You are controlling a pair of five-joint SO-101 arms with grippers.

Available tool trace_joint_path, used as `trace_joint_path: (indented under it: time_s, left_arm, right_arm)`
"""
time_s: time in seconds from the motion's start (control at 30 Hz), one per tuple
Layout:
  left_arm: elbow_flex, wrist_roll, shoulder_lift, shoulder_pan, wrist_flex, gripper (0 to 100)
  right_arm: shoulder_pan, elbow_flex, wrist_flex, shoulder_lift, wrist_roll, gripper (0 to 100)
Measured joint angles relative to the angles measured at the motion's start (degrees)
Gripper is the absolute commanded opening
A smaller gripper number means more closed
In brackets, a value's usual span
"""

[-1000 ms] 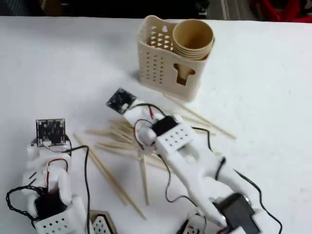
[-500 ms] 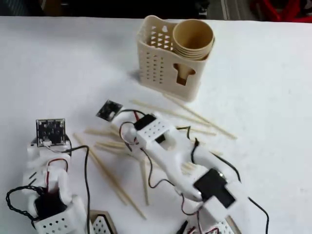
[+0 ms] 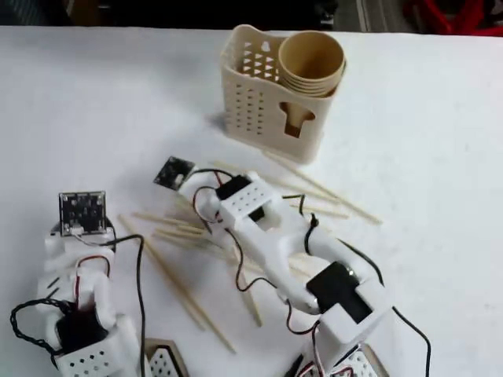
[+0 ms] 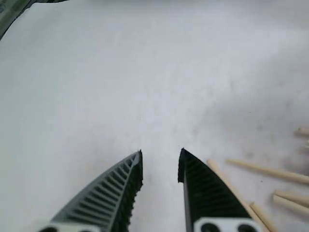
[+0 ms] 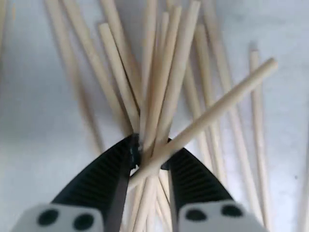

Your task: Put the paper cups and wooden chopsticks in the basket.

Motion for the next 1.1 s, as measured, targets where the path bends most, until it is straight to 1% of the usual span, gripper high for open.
trace_joint_path:
  time_s: [0.13,0.27,0.4,0.73,0.93,1.1]
  left_arm:
    - [0.00,0.00,0.00,0.00,0.00,14]
    - [0.00,0.00,0.00,0.00,0.00,14]
    - [0.00,0.00,0.00,0.00,0.00,14]
    - [0.00,0.00,0.00,0.00,0.00,14]
    - [0.00,0.00,0.00,0.00,0.00,14]
    - [0.00,0.00,0.00,0.00,0.00,14]
  right_arm:
    - [1.93,0.00,0.18,0.09,0.26,1.9]
    - [2.20,0.09,0.88,-0.88,0.26,1.9]
    - [2.64,0.18,3.08,-7.47,0.26,1.9]
    - [4.22,0.18,3.34,-23.30,0.44,1.9]
    - [5.63,-3.25,3.34,-28.22,0.44,1.9]
    - [5.71,-7.74,3.34,-29.27,-2.46,1.9]
